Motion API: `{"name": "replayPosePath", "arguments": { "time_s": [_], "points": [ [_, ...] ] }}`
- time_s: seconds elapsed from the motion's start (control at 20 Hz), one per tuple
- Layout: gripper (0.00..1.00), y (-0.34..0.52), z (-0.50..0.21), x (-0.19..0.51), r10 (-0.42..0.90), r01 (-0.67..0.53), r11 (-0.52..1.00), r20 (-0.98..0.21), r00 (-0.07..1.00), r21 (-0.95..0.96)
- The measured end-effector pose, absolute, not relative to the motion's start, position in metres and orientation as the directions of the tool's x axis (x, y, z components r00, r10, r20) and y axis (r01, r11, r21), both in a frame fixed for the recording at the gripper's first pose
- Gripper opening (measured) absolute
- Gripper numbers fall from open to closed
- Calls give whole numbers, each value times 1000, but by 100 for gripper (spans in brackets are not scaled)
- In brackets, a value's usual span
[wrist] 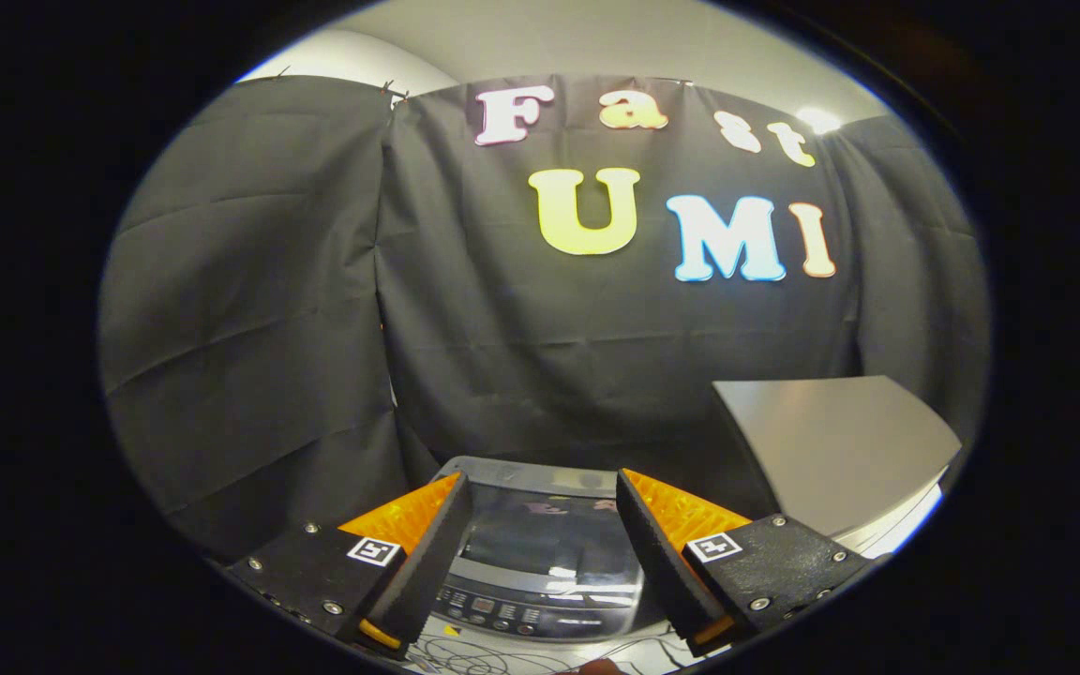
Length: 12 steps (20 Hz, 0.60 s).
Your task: Put the clothes into the washing machine and then close the washing machine lid.
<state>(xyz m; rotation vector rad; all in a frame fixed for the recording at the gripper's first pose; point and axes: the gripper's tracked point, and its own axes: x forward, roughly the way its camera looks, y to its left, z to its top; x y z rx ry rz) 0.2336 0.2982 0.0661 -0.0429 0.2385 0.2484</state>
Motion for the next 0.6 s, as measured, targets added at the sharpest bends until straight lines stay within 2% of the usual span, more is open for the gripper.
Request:
{"name": "replayPosePath", "arguments": {
  "time_s": [0.6],
  "points": [
    [96,121,101,136,167,-172,985,-137,976,-24]
  ]
}}
